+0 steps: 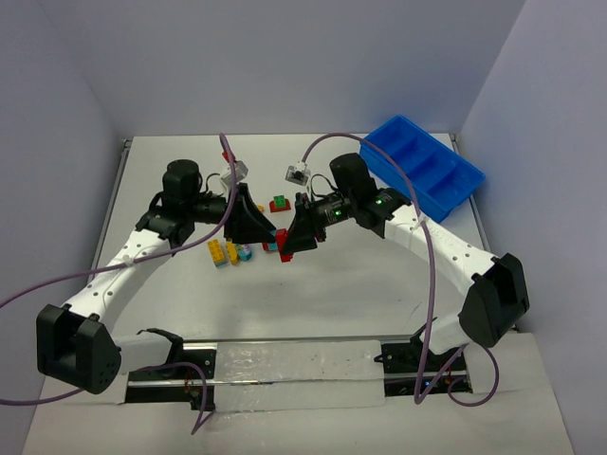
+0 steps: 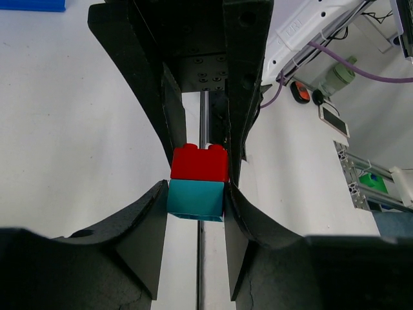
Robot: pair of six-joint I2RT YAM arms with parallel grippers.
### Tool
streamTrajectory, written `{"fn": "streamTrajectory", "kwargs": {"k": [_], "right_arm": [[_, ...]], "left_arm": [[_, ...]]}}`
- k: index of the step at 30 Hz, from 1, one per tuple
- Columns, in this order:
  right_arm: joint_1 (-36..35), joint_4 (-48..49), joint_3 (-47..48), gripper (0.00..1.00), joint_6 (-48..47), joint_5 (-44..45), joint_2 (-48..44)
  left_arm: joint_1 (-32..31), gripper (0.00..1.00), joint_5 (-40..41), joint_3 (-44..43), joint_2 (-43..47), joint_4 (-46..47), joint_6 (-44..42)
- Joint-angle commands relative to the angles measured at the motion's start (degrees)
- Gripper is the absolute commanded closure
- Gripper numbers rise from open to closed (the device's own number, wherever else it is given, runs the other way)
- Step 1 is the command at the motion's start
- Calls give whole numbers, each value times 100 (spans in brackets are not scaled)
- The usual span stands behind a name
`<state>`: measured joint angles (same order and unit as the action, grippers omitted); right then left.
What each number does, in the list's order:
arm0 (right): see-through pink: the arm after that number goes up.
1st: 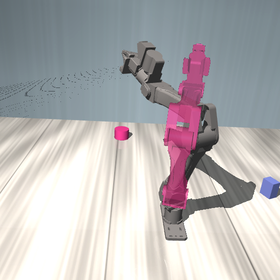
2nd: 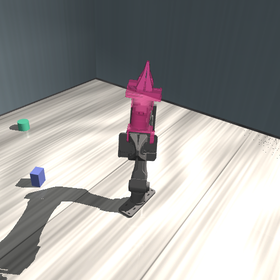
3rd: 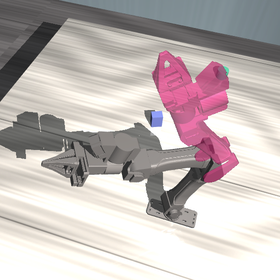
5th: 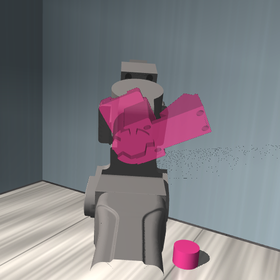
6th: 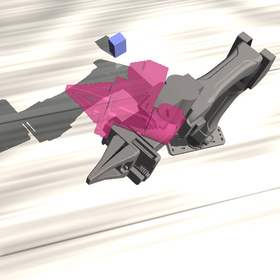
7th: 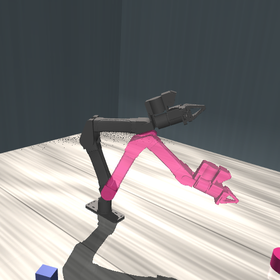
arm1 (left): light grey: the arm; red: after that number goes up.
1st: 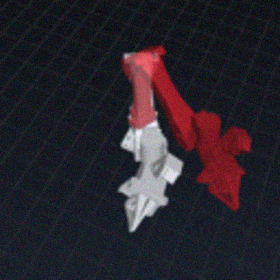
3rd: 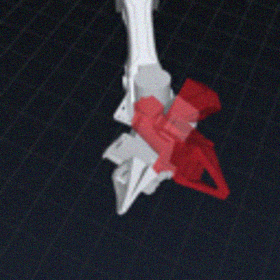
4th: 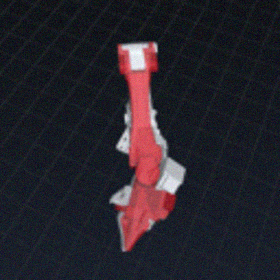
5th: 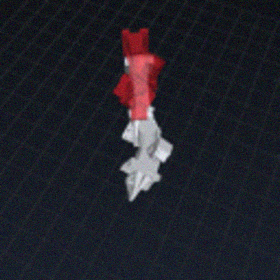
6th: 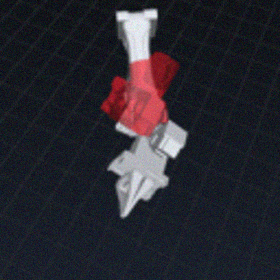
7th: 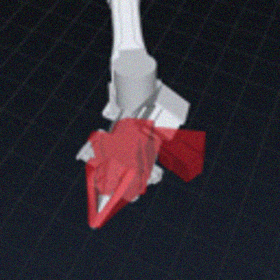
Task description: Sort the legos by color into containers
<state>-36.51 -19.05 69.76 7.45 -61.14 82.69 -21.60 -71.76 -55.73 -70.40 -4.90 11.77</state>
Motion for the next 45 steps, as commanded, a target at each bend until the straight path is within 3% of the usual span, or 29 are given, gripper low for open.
{"fn": "streamTrajectory", "kwargs": {"k": [1, 6, 14, 19, 22, 26, 30, 38, 45], "right_arm": [[20, 80, 175, 100, -101, -56, -347], [351, 122, 45, 100, -66, -122, -459], [1702, -4, -187, 100, -40, -300, -895], [3068, -950, -221, 100, -902, 1013, -961], [3934, -1210, -37, 100, -830, 2685, -839], [4712, -802, 3, 100, -792, 4267, -807], [4961, -244, 169, 100, -832, 5740, -477], [5179, 279, 1064, 100, -334, 7014, 1049], [5186, 631, 1487, 100, -100, 7101, 1844]], "left_arm": [[-52, 100, -263, 21, -96, -259, -394], [-35, 100, -215, -27, -70, -620, -698], [308, 100, 46, -84, -108, -1508, -1695], [472, 100, 1183, -47, 136, -1036, -1424], [472, 100, 2104, -249, 84, -1003, -1411], [472, 100, 2683, -470, -63, -861, -1418], [463, 100, 2940, -705, -290, -661, -1282], [455, 100, 3160, -890, -434, -402, -960], [455, 100, 3271, -911, -511, -489, -1065]]}}
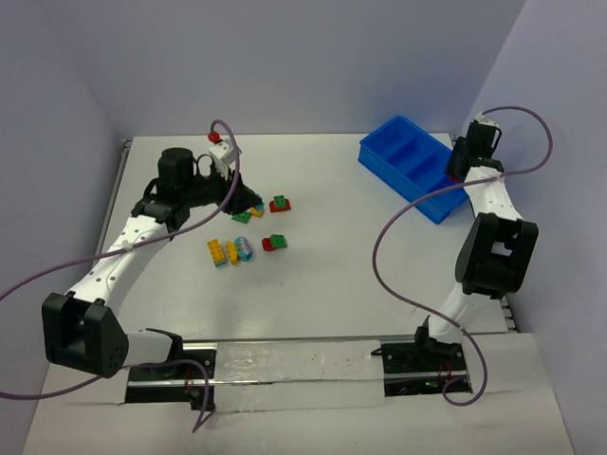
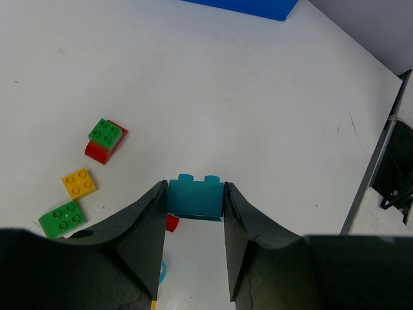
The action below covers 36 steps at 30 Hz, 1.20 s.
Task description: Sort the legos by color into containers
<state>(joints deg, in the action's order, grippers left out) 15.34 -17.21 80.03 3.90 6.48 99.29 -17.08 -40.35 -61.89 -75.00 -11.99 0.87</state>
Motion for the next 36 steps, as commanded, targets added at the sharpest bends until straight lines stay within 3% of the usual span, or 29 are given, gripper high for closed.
{"fn": "streamTrajectory", "kwargs": {"k": [1, 12, 28, 36], "right_arm": [[-4, 434, 546, 100, 298, 421, 290], [4, 921, 610, 100, 681, 1382, 794], [-4, 1377, 865, 81, 788, 1539, 1515], [-39, 894, 1383, 76, 793, 1749, 1878]], "left_arm": [[3, 100, 133, -297, -67, 215, 27], [3, 100, 159, -438, -252, 215, 80], [3, 100, 264, -526, -385, 83, 1], [3, 100, 265, -623, -510, 62, 1]]}}
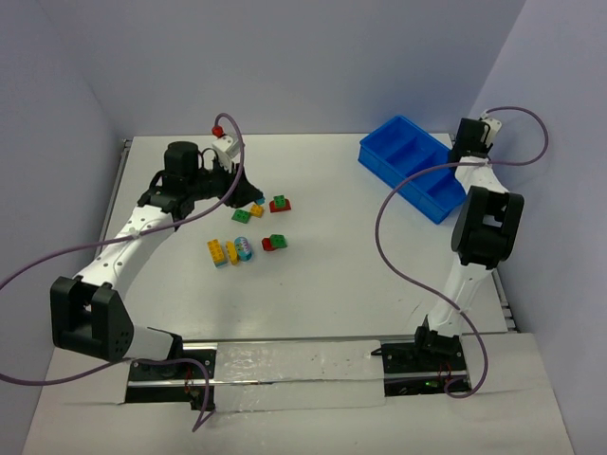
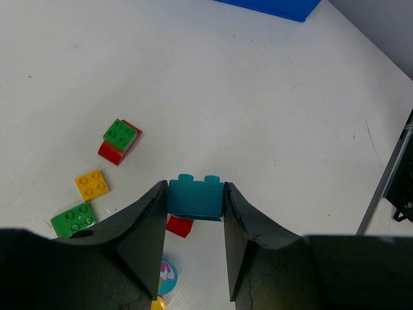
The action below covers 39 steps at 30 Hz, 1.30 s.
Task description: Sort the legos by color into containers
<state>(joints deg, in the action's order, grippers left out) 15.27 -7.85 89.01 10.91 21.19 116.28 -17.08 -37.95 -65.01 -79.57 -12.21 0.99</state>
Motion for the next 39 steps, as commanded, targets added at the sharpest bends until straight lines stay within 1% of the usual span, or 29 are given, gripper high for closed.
{"fn": "streamTrajectory", "kwargs": {"k": [1, 3, 10, 12, 13, 14, 18, 26, 30, 32, 33, 35, 36, 37, 39], "right_arm": [[-33, -156, 555, 74, 82, 294, 240], [-33, -406, 784, 64, 50, 306, 366], [-36, -509, 825, 62, -33, 236, 416], [-38, -585, 863, 52, -45, 241, 457], [-33, -598, 870, 50, -48, 236, 467], [-33, -616, 876, 45, -54, 236, 478], [-33, -524, 777, 36, -73, 226, 405], [-33, -532, 695, 35, -72, 23, 287], [-50, -498, 450, 30, -150, -547, -221], [-59, -507, 369, 23, -178, -817, -505], [-59, -494, 294, 18, -211, -920, -640], [-59, -474, 117, 6, -299, -1449, -1057], [-59, -492, 97, 5, -315, -1550, -1231], [-59, -535, 3, 1, -392, -2038, -1490], [-68, -550, -187, 0, -560, -3048, -1803]], "left_arm": [[3, 100, 27, -319, -64, 76, -17], [3, 100, 33, -338, -78, 69, -38], [3, 100, 38, -328, -108, 61, -38], [6, 100, 42, -319, -108, 61, -38], [9, 100, 42, -319, -106, 57, -38], [3, 100, 44, -324, -111, 49, -38], [3, 100, 50, -346, -118, 25, -38], [12, 100, -3, -363, -146, 8, -38], [12, 100, -214, -346, -155, 43, 77], [12, 100, -350, -355, -155, 60, 171], [15, 100, -415, -358, -159, 70, 239], [21, 100, -629, -381, -164, 104, 436], [21, 100, -728, -385, -166, 114, 475], [21, 100, -853, -398, -175, 169, 636], [21, 100, -1127, -388, -183, 329, 1007]]}}
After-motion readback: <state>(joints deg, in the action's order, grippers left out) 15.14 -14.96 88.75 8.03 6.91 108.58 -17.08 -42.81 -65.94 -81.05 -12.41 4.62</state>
